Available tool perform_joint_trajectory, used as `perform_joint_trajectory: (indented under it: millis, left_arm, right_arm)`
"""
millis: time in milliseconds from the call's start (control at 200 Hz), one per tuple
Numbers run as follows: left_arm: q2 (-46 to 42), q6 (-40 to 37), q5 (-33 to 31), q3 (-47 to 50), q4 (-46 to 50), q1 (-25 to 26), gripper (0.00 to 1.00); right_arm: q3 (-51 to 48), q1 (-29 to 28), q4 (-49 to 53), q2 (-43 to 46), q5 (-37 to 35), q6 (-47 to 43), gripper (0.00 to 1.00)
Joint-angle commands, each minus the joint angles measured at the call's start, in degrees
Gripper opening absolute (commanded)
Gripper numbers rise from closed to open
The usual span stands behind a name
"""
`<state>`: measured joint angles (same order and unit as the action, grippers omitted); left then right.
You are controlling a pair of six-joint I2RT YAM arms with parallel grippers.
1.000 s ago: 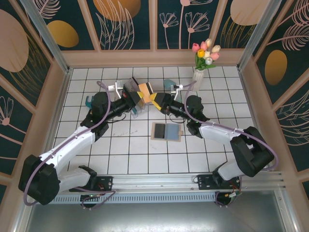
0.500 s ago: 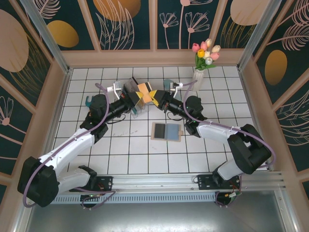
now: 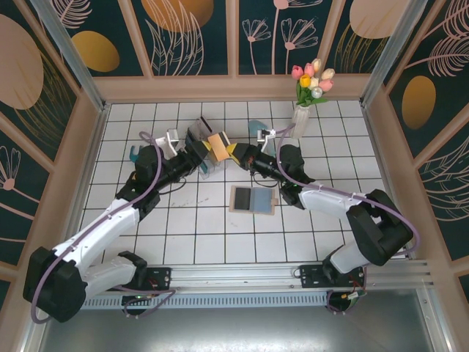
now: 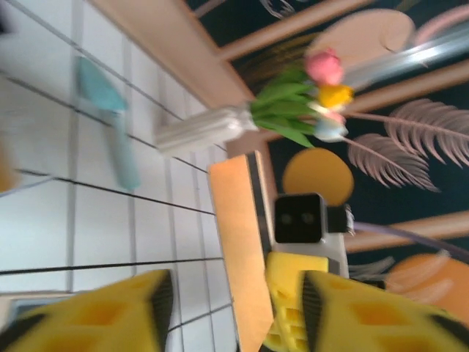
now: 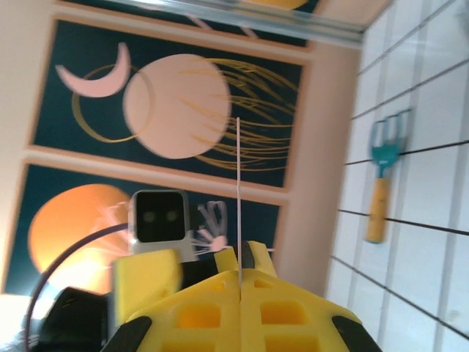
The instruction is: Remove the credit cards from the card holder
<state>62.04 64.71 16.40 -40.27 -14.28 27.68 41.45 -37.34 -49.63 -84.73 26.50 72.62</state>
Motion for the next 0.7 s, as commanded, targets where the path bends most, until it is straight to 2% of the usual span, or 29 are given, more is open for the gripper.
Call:
perform_joint_trajectory:
  millis: [0, 55, 150, 240, 425, 696]
  left_arm:
    - [-2.88, -6.61, -12.24, -1.13, 17.02, -0.35, 0.68]
    - [-4.33, -9.62, -17.71, -1.28, 23.12, -0.4, 0.73]
    - [-7.18, -12.85, -30.66, -1.57, 32.84, -0.48, 0.82]
    - [-9.43, -14.91, -36.0, -1.23, 36.93, -1.01, 0.9]
    - [-9.71, -17.74, -34.88, -0.67, 38.53, -4.0, 0.95]
    - [-7.64, -17.05, -22.77, 5.94, 30.91, -9.77, 0.95]
  right_arm:
    - [3.56, -0.44, 14.12, 2.46, -3.76, -11.24, 0.0]
    - [5.57, -0.86, 21.0, 2.39, -5.57, -16.2, 0.0]
    - [10.32, -2.64, 32.59, 1.13, -11.26, -26.44, 0.0]
    - [15.96, -5.17, 42.13, -1.5, -17.44, -34.12, 0.0]
    - [24.76, -8.04, 48.92, -7.75, -23.15, -40.64, 0.0]
    - [37.11, -11.11, 55.25, -17.59, -34.23, -51.34, 0.0]
